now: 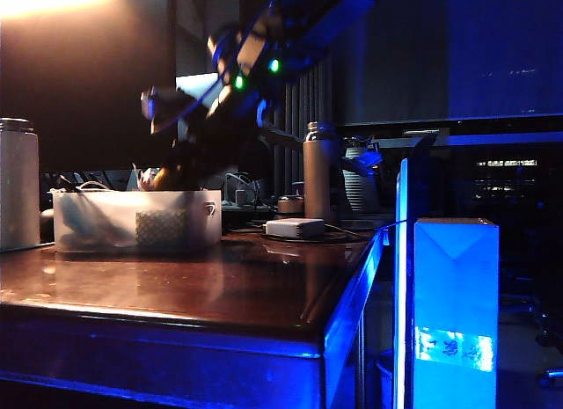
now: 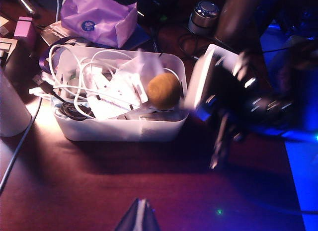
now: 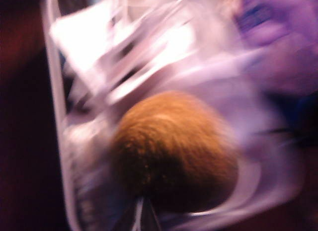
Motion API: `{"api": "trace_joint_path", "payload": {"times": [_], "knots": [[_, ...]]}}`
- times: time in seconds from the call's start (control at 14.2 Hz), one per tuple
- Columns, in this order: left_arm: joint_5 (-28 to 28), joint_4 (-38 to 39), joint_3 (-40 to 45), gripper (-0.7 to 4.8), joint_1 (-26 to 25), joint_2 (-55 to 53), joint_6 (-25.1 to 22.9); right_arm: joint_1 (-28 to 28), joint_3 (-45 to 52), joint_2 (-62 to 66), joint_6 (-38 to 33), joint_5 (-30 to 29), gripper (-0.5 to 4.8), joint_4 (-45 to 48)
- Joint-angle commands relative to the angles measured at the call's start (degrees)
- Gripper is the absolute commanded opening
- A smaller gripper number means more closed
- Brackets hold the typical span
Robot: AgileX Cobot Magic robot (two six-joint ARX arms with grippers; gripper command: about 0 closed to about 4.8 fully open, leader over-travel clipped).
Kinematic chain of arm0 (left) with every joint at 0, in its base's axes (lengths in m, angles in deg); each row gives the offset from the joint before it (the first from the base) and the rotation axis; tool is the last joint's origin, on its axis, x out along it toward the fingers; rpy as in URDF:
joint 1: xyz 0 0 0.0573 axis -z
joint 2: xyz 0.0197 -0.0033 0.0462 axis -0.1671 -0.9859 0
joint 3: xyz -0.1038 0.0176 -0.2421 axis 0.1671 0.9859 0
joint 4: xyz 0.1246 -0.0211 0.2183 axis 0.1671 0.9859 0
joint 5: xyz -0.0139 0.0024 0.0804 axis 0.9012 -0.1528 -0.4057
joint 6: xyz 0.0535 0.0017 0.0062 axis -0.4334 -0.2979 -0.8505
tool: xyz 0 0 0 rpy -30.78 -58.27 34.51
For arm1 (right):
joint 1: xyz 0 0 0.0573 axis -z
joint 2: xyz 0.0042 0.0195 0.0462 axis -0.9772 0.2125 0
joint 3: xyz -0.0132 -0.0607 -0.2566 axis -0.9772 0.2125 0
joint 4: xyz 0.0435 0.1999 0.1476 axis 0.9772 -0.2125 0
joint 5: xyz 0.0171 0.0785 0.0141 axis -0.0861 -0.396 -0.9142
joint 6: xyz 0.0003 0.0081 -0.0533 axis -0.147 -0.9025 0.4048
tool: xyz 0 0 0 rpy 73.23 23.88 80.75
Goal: Pick up the kiwi and place it into the translucent box.
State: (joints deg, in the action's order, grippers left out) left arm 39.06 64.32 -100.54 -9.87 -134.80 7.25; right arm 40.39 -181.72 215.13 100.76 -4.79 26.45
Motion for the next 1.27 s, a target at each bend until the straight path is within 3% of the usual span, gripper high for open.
{"api": "trace_joint_path", "payload": {"times": [0.07,0.35,0.71,0.99,1.27], "knots": [[0.26,-0.35,-0.24,0.13,0.0,0.11,-0.02,-0.11,-0.35,-4.92,-0.24,3.21,-0.04,1.53],[0.72,-0.28,-0.24,0.13,0.0,0.11,-0.04,-0.07,-0.35,-10.36,-0.46,6.91,-0.05,1.77],[5.81,-1.36,-0.35,0.12,0.07,1.92,-0.02,0.04,-0.35,-24.2,-5.18,10.64,-0.05,1.68],[5.79,-9.07,-0.33,0.13,0.07,12.96,2.71,0.07,-0.35,-41.05,-4.96,12.66,-0.05,-1.18],[5.57,-5.66,-0.28,0.13,0.04,28.52,4.0,0.04,-0.33,-59.56,-4.98,13.05,-0.05,-13.4]]}}
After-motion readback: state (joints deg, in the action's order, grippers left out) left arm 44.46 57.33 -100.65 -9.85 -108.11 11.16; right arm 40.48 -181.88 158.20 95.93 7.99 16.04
